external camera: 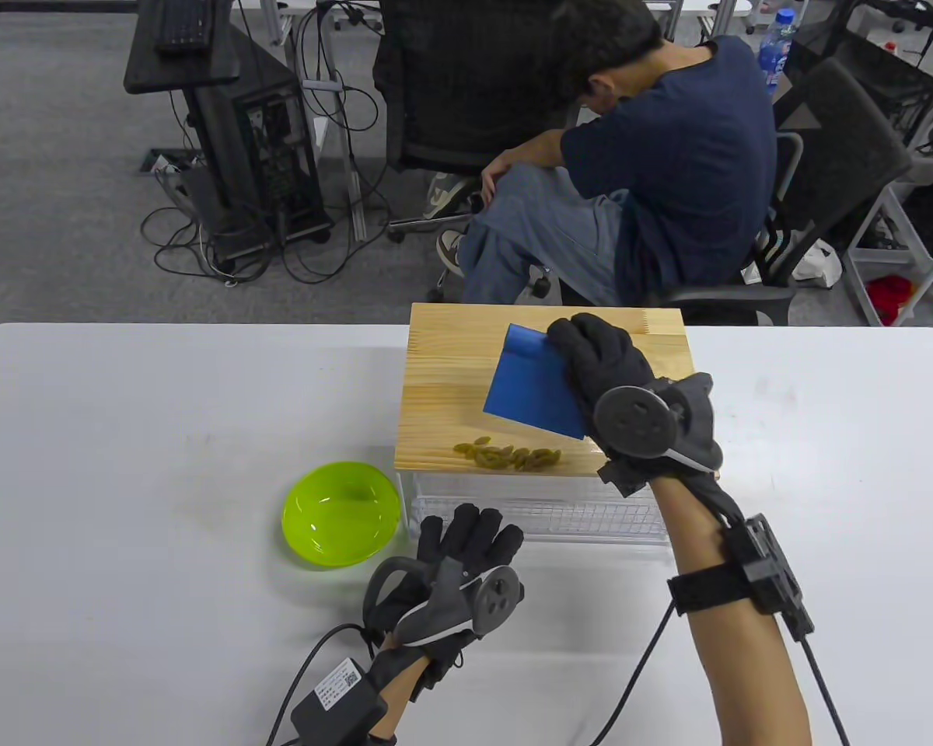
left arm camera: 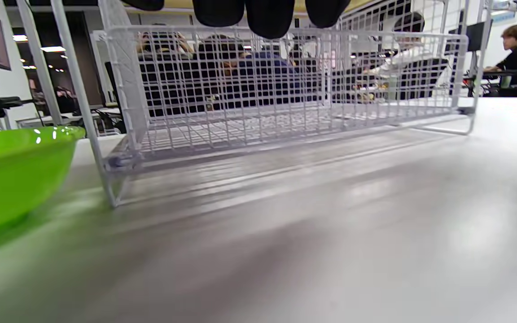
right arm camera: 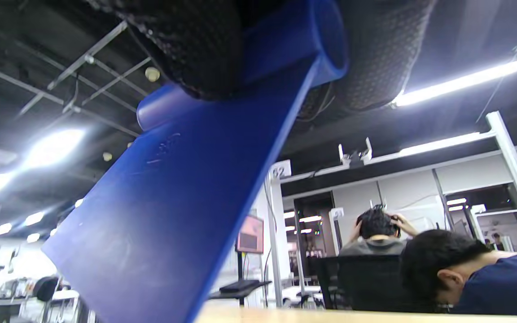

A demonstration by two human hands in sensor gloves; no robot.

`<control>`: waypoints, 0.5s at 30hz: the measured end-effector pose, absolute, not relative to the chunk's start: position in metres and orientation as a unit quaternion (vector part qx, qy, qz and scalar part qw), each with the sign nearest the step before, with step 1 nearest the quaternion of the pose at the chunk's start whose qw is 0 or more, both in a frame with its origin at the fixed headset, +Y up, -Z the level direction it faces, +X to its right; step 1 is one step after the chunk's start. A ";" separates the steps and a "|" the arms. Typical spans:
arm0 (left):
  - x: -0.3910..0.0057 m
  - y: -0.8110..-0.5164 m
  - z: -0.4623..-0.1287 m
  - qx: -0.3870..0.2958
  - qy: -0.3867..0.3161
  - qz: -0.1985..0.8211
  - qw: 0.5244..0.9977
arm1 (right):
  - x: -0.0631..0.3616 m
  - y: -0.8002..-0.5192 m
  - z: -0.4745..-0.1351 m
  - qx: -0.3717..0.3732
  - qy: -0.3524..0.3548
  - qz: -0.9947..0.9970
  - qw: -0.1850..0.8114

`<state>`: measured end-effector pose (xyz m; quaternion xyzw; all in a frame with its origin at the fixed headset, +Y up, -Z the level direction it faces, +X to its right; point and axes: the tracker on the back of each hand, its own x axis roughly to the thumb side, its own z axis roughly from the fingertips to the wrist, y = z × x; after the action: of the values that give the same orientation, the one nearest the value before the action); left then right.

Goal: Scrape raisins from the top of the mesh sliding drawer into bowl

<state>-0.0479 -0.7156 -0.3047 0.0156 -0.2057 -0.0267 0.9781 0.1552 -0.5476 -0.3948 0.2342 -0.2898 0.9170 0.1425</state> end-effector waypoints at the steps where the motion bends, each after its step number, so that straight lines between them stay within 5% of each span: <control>1: -0.048 -0.716 -0.305 0.022 -0.202 -0.026 0.979 | 0.163 -0.547 -0.385 0.233 -0.297 0.914 0.148; 7: -0.047 -0.718 -0.303 0.047 -0.197 -0.046 0.978 | 0.183 -0.580 -0.326 0.269 -0.289 0.911 0.122; 15: -0.047 -0.719 -0.301 0.046 -0.203 -0.061 0.976 | 0.190 -0.668 -0.288 0.295 -0.239 0.922 0.078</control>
<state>-0.0473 -0.7194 -0.3013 0.0461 -0.2028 -0.0610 0.9762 0.1904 -0.6676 -0.2879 0.2951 -0.2395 0.9217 0.0783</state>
